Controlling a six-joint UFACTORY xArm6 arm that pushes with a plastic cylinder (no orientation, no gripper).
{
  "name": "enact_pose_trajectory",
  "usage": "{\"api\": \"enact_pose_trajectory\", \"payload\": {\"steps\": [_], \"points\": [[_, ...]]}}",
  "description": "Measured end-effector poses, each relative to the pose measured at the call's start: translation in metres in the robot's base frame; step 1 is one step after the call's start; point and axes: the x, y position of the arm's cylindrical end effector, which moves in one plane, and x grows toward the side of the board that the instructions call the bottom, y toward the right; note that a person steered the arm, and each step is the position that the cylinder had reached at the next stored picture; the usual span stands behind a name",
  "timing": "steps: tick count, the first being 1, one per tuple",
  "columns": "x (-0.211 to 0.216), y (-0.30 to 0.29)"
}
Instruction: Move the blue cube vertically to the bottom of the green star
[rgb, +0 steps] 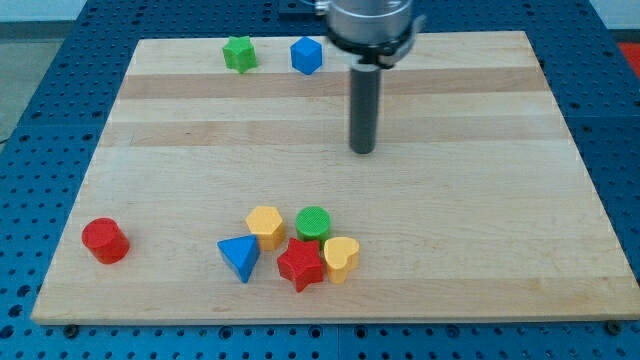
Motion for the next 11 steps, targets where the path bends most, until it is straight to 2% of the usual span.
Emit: {"api": "enact_pose_trajectory", "payload": {"steps": [1, 3, 4, 5, 7, 8, 10, 11], "points": [[-0.02, 0.037], [-0.161, 0.043], [-0.168, 0.002], [-0.179, -0.013], [-0.188, -0.106], [-0.171, -0.131], [-0.036, -0.214], [-0.055, -0.207]]}}
